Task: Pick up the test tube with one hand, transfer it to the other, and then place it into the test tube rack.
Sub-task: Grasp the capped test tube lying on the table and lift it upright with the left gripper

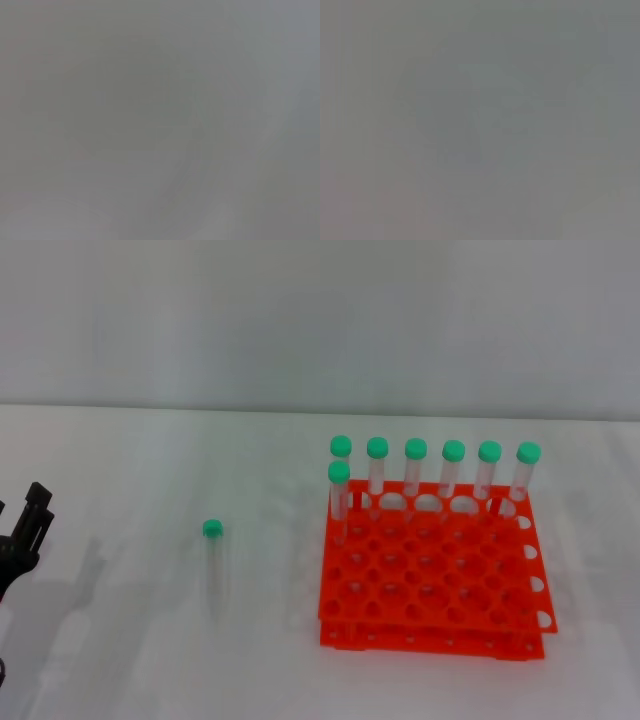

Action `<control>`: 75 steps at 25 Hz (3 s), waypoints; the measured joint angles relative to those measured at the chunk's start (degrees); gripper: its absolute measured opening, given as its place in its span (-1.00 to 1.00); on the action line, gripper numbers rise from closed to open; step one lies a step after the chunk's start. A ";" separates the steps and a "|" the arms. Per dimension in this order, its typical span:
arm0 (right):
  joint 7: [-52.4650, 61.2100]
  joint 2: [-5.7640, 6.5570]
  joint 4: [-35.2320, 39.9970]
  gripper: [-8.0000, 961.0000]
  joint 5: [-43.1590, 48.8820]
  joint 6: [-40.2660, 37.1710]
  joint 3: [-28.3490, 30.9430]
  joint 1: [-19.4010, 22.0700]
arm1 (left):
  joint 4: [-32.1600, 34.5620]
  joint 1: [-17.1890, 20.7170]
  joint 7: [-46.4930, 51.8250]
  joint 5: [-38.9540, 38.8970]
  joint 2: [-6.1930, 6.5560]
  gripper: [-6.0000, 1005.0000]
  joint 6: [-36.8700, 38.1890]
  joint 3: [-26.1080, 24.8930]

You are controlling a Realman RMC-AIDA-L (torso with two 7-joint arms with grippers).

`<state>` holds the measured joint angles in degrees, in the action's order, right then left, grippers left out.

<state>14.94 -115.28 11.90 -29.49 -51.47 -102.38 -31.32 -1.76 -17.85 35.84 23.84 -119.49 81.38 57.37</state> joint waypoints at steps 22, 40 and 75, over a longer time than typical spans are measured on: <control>4.07 -0.30 0.13 0.82 0.94 -2.47 -0.84 2.90 | 0.82 -1.12 -3.02 -4.36 -0.22 0.40 -1.34 -0.19; 3.78 -0.25 -0.14 0.82 0.57 -2.37 0.89 2.21 | 3.19 -2.27 11.47 -4.46 0.90 0.39 -2.55 0.25; 2.72 -0.23 -1.14 0.82 1.02 -1.94 1.25 -1.55 | 50.40 -17.06 125.24 103.44 21.15 0.39 0.64 -4.36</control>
<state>17.66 -115.51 10.75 -28.47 -53.40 -101.12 -32.87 48.64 -34.91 161.08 127.28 -98.33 82.01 53.02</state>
